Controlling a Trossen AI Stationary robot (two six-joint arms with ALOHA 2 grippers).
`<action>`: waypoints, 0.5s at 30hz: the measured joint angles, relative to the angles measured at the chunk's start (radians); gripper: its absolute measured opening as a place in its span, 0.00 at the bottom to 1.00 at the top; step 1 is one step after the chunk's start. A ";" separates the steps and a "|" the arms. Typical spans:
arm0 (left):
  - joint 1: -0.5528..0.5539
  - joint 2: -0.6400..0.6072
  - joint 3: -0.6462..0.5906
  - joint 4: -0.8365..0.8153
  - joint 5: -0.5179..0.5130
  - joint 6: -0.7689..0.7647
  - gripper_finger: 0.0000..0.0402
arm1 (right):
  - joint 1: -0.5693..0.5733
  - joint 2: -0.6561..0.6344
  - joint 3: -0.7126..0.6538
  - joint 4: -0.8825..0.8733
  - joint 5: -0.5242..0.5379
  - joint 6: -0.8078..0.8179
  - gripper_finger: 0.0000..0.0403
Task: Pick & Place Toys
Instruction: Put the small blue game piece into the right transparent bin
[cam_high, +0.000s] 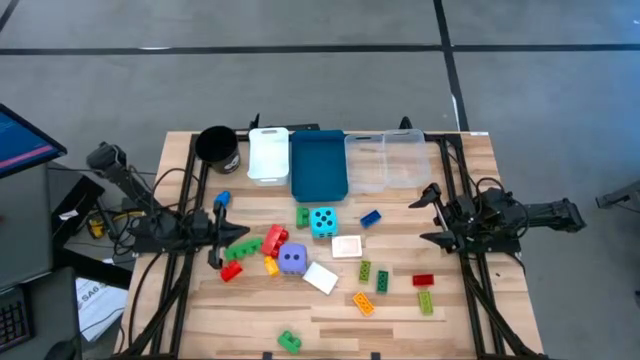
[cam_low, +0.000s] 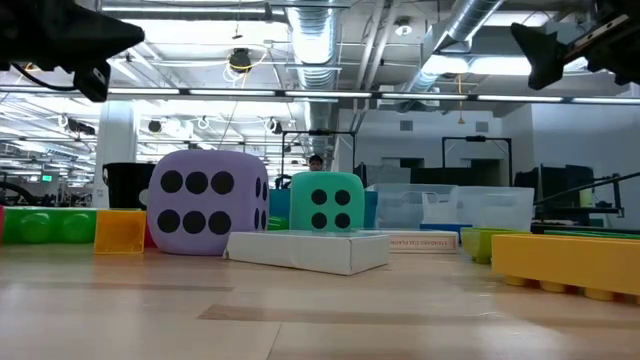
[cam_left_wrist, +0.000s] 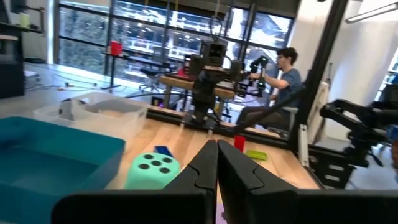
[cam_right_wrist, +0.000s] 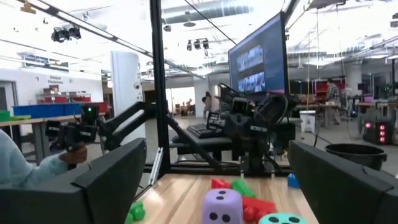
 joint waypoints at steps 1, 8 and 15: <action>0.013 0.000 0.000 0.000 0.000 0.000 0.00 | 0.000 0.000 0.000 -0.009 -0.002 0.000 0.95; 0.093 0.000 0.000 0.000 0.000 -0.002 0.00 | -0.006 0.001 0.000 -0.057 0.043 0.050 0.95; 0.121 0.000 0.000 0.000 0.001 -0.003 0.00 | -0.013 0.027 0.079 -0.083 0.080 0.072 0.94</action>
